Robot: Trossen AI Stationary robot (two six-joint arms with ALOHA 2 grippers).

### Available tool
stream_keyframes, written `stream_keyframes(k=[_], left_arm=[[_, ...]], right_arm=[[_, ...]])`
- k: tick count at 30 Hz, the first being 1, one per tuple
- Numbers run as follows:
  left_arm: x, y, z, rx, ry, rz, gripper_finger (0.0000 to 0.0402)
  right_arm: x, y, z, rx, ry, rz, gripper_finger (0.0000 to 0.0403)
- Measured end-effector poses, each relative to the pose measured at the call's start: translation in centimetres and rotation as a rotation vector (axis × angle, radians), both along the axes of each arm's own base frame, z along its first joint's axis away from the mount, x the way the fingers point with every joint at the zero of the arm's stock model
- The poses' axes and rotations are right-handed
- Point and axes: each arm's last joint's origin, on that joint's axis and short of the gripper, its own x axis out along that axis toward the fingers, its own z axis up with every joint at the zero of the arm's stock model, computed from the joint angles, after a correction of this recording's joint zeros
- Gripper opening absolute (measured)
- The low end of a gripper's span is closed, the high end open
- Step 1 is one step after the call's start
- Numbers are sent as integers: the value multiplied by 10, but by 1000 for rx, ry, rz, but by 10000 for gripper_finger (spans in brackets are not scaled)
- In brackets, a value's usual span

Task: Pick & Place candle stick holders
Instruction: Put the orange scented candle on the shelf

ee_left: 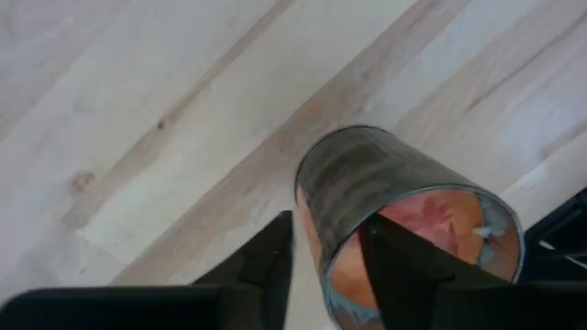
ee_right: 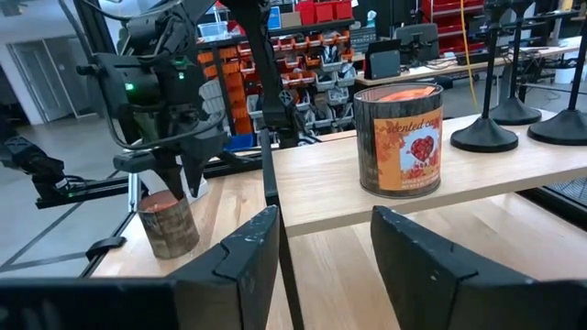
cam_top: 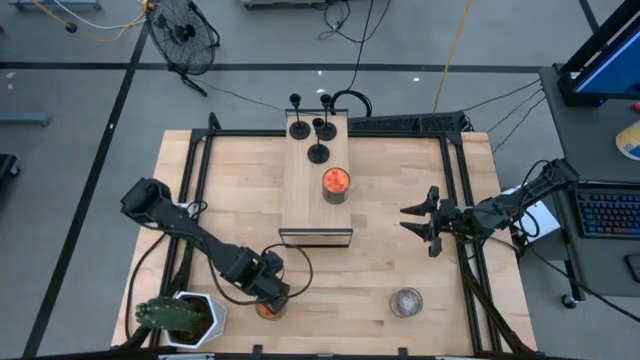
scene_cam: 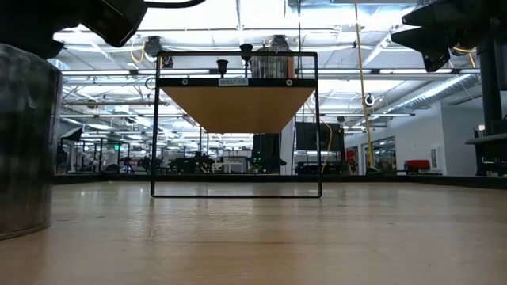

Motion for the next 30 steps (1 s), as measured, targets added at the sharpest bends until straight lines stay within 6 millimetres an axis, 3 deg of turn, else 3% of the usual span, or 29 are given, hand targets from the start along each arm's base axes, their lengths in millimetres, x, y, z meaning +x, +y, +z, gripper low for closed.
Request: stream_keyframes(k=[4, 12, 20, 24, 30], left_arm=[[2, -2, -5, 32, -8, 1, 77], [6, -9, -18, -2, 8, -4, 14], [1, -5, -7, -2, -19, 8, 4], [-2, 3, 9, -18, -62, 32, 3], [-10, 14, 49, -76, -174, 51, 2]], right_arm=[[0, 0, 0, 0, 0, 0, 166], [0, 0, 0, 0, -1, 0, 165], [0, 0, 0, 10, -1, 0, 166], [0, 0, 0, 26, -3, -1, 165], [0, 0, 0, 27, -3, -1, 166]])
